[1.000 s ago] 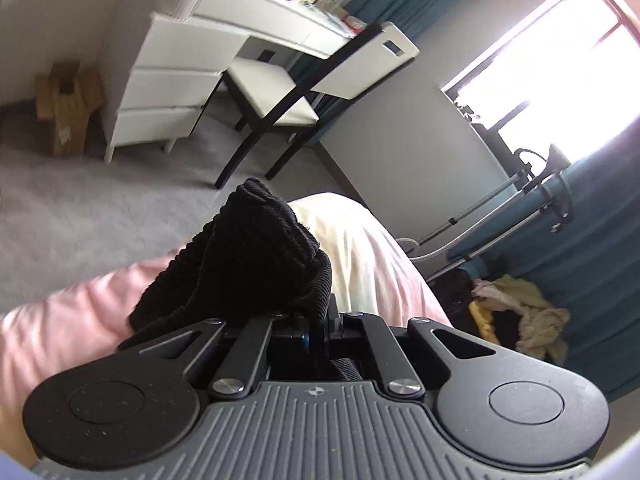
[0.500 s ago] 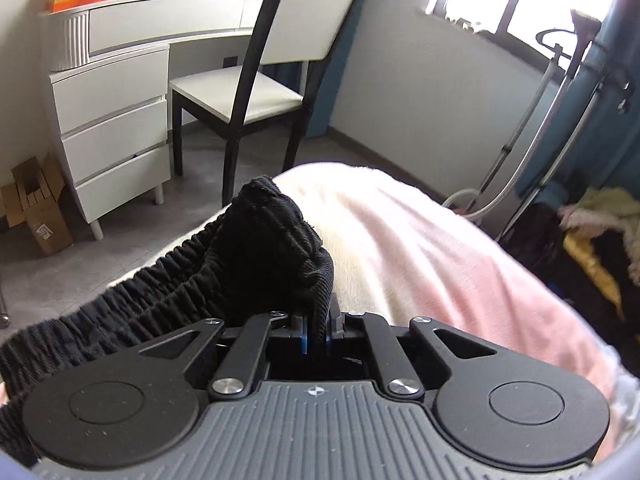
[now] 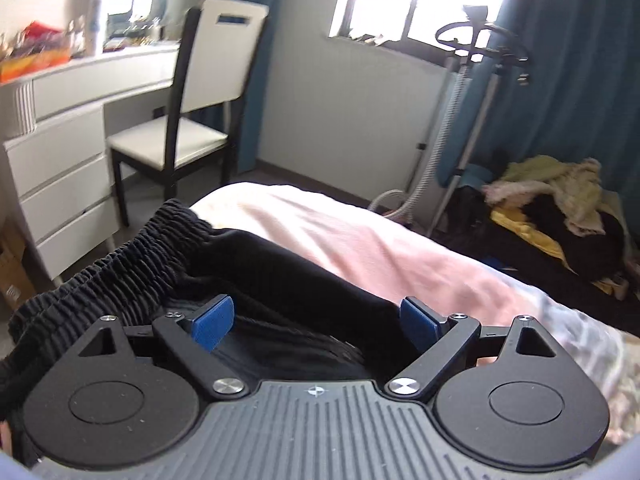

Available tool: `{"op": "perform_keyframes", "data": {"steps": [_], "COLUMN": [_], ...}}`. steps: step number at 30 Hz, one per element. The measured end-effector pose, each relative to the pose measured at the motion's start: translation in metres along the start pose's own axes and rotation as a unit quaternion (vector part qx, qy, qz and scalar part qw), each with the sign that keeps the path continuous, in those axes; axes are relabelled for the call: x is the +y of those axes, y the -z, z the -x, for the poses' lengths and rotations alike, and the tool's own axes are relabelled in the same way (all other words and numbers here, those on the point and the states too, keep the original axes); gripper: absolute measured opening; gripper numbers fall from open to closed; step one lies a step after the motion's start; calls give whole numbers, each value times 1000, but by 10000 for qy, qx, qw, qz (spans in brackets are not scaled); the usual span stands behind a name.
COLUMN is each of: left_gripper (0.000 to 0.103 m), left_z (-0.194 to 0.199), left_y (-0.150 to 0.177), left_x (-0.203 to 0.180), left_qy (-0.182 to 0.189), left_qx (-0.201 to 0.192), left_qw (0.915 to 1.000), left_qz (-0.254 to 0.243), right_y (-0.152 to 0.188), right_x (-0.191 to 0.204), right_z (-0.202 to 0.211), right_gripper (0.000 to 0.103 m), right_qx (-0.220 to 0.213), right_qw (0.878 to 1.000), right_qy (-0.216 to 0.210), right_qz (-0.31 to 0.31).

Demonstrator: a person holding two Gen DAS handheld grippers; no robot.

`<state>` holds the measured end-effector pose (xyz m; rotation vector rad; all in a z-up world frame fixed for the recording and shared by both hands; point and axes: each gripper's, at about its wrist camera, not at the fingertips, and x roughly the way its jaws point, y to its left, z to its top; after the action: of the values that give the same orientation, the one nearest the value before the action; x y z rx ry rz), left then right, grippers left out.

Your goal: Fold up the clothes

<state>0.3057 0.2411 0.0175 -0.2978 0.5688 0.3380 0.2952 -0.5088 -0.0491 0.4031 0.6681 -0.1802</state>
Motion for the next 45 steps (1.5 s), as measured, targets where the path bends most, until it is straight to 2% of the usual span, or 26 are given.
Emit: {"op": "perform_keyframes", "data": {"steps": [4,6,9,12,15,18,20,23,29,33,37,38,39,40,42,45], "left_gripper": [94,97,98,98,98,99,99,99,99,99,99,99,99,99,99,99], "left_z": [59,93,134,172,204,231,239,238,220,200,180,176,172,169,161,152], "left_y": [32,54,82,110,141,173,191,210,221,226,231,231,230,230,229,230], "left_x": [-37,-56,-92,-128,-153,-164,-163,-157,-143,-142,-140,-139,-138,-137,-135,-134], "left_qy": [335,387,780,1253,1570,1845,1928,2020,2120,2214,2292,2241,2220,2203,2195,2144], "left_qx": [-122,-290,-254,-369,-371,-349,-297,-117,156,342,509,448,407,369,318,451], "left_qw": [9988,9985,9958,9881,9792,9705,9663,9617,9620,9633,9643,9673,9689,9702,9714,9719], "left_qz": [-337,-271,-397,-817,-1231,-1510,-1678,-1849,-1715,-1476,-1224,-1104,-1017,-937,-848,-856], "right_y": [13,28,51,72,92,108,117,126,133,130,131,130,129,129,128,125], "right_x": [8,11,17,24,28,20,7,-11,-50,-63,-75,-77,-79,-81,-85,-74], "right_z": [55,81,114,145,174,195,198,190,148,113,76,68,61,57,50,58], "right_gripper": [62,63,63,63,63,63,63,62,61,61,57,51,40,34,10,7], "right_qx": [-209,-321,-401,-522,-658,-902,-910,-857,-748,-656,-628,-641,-654,-740,-914,-1089], "right_qw": [9993,9981,9957,9936,9904,9830,9770,9694,9435,9465,9393,9388,9382,9355,9297,9379], "right_qy": [-309,-529,-830,-998,-1214,-1528,-1672,-1766,-1752,-1526,-1455,-1377,-1300,-1252,-1155,-965], "right_qz": [81,18,55,102,-28,-478,-955,-1477,-2713,-2766,-3042,-3092,-3141,-3219,-3375,-3148]}}
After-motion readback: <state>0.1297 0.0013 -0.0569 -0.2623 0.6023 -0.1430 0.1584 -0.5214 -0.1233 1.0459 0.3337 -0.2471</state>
